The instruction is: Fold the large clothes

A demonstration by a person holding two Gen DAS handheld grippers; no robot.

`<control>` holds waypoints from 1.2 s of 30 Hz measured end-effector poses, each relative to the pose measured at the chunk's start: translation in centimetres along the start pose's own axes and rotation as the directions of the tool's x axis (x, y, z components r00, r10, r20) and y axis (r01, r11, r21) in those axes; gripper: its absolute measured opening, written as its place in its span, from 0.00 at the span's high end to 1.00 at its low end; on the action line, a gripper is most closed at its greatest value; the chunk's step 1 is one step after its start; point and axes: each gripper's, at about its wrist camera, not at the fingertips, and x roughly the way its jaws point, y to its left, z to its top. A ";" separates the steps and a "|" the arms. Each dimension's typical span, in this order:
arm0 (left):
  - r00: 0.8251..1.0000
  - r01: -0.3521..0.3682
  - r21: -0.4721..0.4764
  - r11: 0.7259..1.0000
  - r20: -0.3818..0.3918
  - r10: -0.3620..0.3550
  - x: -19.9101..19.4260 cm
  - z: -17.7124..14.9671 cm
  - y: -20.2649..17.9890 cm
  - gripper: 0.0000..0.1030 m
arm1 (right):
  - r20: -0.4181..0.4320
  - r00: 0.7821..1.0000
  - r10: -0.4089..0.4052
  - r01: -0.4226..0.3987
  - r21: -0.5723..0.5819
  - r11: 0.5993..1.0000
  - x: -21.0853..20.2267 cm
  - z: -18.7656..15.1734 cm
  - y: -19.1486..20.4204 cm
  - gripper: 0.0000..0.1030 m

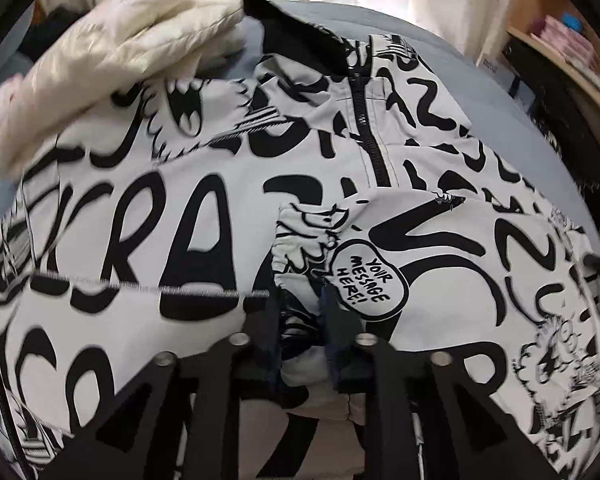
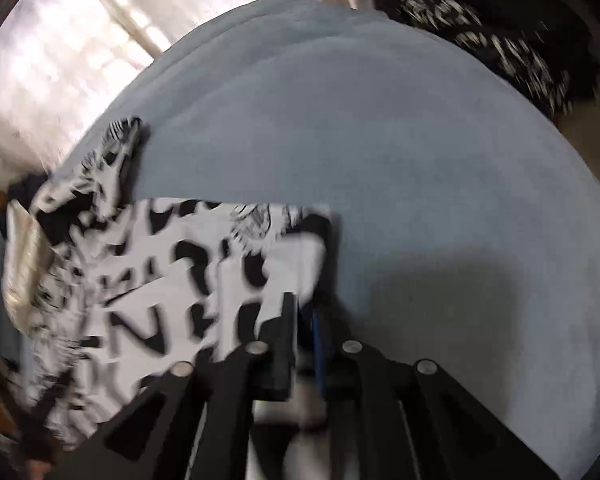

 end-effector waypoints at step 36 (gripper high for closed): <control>0.999 0.031 0.079 0.996 0.002 -0.032 -6.5 -2.6 0.8 0.59 | 0.170 0.979 -0.116 0.160 -0.268 0.950 -12.6 -16.1 5.1 0.50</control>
